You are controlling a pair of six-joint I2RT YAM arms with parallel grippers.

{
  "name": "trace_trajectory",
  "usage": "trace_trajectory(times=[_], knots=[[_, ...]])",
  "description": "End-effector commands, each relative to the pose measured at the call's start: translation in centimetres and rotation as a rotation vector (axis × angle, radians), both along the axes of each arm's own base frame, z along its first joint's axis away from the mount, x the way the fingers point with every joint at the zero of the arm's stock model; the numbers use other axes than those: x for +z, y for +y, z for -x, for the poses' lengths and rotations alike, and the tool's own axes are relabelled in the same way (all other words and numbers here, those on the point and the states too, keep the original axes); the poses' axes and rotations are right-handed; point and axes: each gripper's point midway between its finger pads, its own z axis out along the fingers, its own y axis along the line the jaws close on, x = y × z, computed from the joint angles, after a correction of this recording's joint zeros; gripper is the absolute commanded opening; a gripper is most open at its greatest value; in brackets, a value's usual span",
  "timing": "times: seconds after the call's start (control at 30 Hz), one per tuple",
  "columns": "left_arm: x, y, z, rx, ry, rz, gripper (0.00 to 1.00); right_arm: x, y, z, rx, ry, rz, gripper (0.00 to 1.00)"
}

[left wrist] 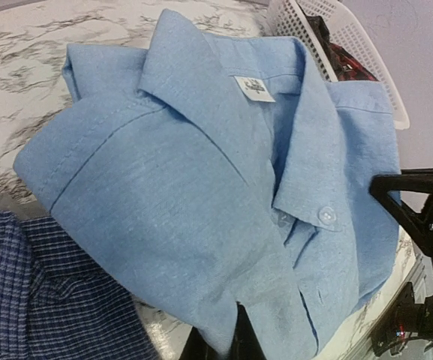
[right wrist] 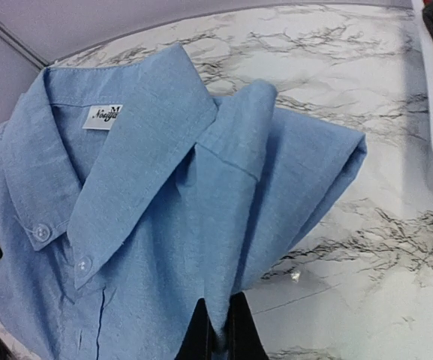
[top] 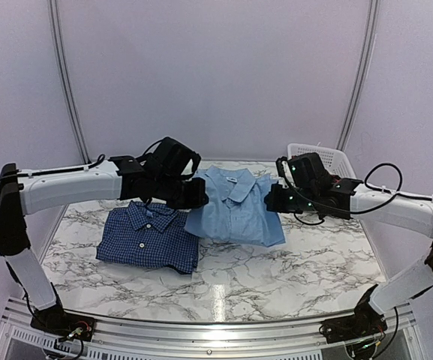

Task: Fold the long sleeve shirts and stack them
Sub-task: Place the square-folded shirt on the square-folded shirt.

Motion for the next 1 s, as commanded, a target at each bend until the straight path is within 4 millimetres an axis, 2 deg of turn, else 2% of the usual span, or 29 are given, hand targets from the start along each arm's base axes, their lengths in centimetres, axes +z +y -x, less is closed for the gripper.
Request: trace_trajectory(times=[0.0,0.13,0.2,0.37,0.43,0.53,0.67,0.77,0.97], knots=[[0.7,5.9,-0.1,0.096,-0.010,-0.043,0.00,3.5,4.3,0.4,0.049,-0.047,-0.099,0.00],[0.2,10.1,0.6,0.143,0.001,-0.071,0.00,3.4,8.2,1.1,0.088,-0.042,-0.149,0.00],[-0.6,12.3,0.9,0.171,0.008,-0.094,0.00,3.3,10.7,1.7,0.115,-0.037,-0.166,0.00],[-1.0,17.1,1.3,0.236,0.014,-0.114,0.00,3.2,16.3,2.6,0.175,-0.030,-0.196,0.00],[-1.2,18.9,1.5,0.262,0.022,-0.131,0.00,3.5,18.3,2.9,0.196,-0.030,-0.213,0.00],[-1.6,21.2,1.9,0.291,0.038,-0.162,0.00,2.5,20.6,3.4,0.228,-0.006,-0.222,0.00],[-2.5,23.7,2.4,0.324,0.072,-0.196,0.00,1.8,23.0,4.0,0.268,0.021,-0.235,0.00],[-3.2,24.7,2.6,0.340,0.100,-0.205,0.00,1.4,24.0,4.3,0.288,0.041,-0.248,0.00],[-4.6,26.3,3.3,0.369,0.146,-0.253,0.00,0.7,24.6,4.8,0.308,0.071,-0.262,0.00]])
